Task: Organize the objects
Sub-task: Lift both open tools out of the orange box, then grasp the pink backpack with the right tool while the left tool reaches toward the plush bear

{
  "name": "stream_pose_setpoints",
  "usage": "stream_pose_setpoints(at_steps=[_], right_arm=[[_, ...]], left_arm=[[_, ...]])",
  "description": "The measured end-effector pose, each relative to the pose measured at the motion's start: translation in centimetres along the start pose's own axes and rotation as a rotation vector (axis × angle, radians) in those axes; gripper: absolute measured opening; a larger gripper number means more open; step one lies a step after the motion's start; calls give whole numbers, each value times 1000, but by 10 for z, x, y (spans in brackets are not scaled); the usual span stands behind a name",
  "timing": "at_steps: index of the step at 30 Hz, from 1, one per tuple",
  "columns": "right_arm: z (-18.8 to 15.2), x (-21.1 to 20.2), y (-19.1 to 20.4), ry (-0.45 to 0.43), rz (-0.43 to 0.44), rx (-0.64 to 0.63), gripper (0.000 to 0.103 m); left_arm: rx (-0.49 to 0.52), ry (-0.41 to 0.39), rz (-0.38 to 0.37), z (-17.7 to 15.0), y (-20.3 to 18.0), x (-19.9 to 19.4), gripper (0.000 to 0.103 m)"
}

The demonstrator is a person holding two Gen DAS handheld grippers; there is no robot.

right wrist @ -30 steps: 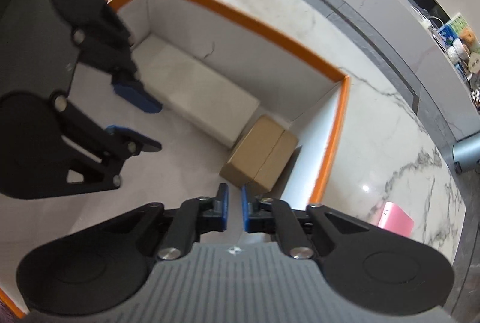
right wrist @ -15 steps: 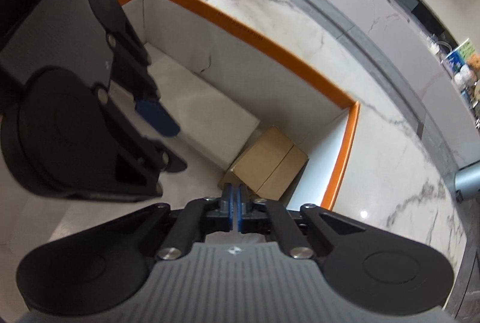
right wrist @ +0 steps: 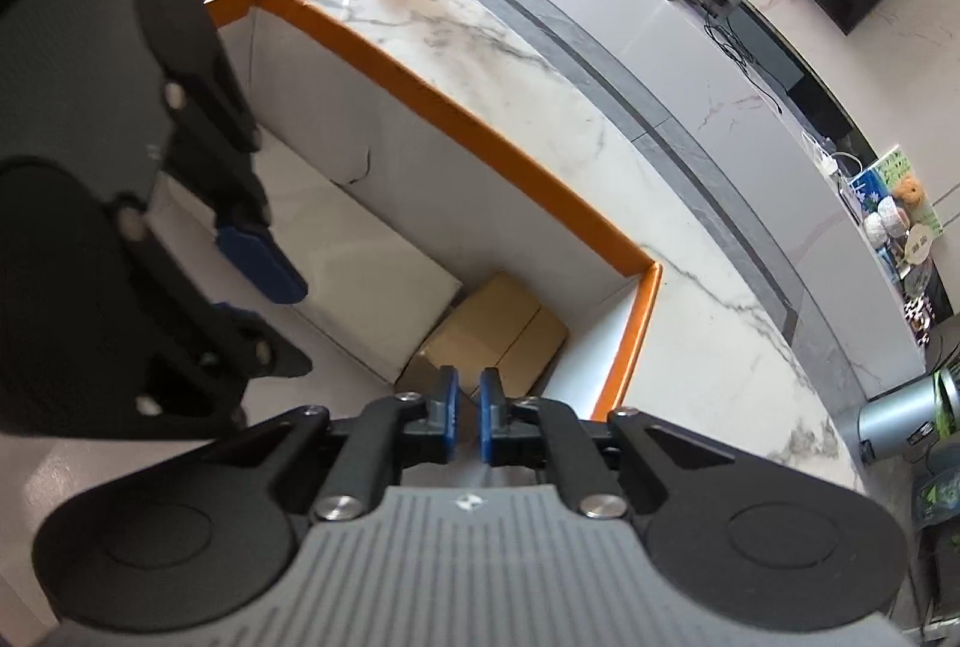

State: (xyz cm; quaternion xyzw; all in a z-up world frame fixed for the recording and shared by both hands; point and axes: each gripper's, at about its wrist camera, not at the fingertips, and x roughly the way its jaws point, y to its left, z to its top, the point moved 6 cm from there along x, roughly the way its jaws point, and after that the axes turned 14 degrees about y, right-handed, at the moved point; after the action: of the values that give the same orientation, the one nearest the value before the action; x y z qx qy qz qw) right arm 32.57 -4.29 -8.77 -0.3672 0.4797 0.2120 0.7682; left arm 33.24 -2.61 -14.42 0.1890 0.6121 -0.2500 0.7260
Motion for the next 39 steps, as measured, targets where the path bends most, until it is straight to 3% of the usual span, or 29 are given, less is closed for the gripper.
stream_pose_setpoints(at_steps=[6,11,16,18,21,23,29,34,39], right_arm=[[-20,-43,-9,-74,84,117,8],[-60,-77,-19,-101,110,290,28],[-119,-92,-20,-81,203,494,28],[-139,-91,-15,-58,248,575,28],[-158,-86,-5,-56,337,686,26],[-165,-85,2,-67,387,745,21],[-179,-92,14,-86,359,834,9],[-192,-106,31,-98,399,845,10],[-199,-114,43,-121,401,821,12]], left_arm=[[-37,-123,48,-33,-1,-53,42],[-149,-201,156,-72,-9,-96,51],[-326,-181,204,-103,-3,-99,55],[-386,-165,190,-113,0,-103,55],[-426,-170,93,-131,-5,-100,55],[-446,-175,77,-138,-12,-99,46],[-447,-183,153,-146,-20,-94,31],[-455,-183,200,-149,-12,-93,23],[-460,-172,200,-149,-9,-95,23]])
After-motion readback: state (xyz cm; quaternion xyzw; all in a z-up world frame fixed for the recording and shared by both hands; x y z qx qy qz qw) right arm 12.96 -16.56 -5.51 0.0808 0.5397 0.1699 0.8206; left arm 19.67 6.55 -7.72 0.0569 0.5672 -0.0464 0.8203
